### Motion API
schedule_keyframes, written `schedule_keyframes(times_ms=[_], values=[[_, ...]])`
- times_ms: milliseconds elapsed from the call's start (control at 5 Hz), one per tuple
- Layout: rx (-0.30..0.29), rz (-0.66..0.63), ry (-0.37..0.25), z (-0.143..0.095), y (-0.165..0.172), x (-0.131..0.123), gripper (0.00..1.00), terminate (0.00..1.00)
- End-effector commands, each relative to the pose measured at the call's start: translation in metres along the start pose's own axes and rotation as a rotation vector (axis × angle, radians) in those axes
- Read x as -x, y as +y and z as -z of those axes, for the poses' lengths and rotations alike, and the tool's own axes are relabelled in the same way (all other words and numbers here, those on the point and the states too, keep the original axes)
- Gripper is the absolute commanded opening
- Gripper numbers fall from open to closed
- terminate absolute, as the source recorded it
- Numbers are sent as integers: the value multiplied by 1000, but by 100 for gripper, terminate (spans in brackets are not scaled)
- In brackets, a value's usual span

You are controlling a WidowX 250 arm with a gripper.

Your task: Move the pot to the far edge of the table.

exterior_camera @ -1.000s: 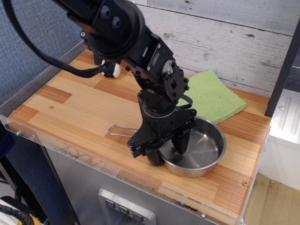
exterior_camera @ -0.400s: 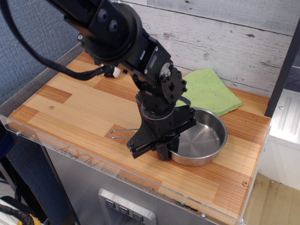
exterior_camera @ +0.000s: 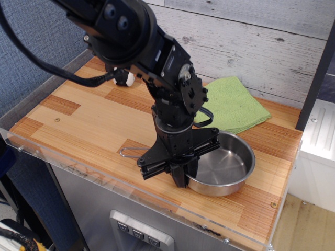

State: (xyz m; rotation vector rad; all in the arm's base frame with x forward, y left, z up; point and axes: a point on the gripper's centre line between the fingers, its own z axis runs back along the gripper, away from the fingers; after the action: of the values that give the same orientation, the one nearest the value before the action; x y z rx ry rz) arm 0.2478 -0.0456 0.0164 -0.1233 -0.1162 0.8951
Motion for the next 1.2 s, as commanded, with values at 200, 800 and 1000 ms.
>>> schedule_keyframes(times_ms=[200, 800, 1000], values=[[122, -9, -54, -64, -13, -29, 0, 0], [133, -195, -88, -77, 55, -99, 0, 0], [97, -263, -98, -68, 80, -118, 0, 0]])
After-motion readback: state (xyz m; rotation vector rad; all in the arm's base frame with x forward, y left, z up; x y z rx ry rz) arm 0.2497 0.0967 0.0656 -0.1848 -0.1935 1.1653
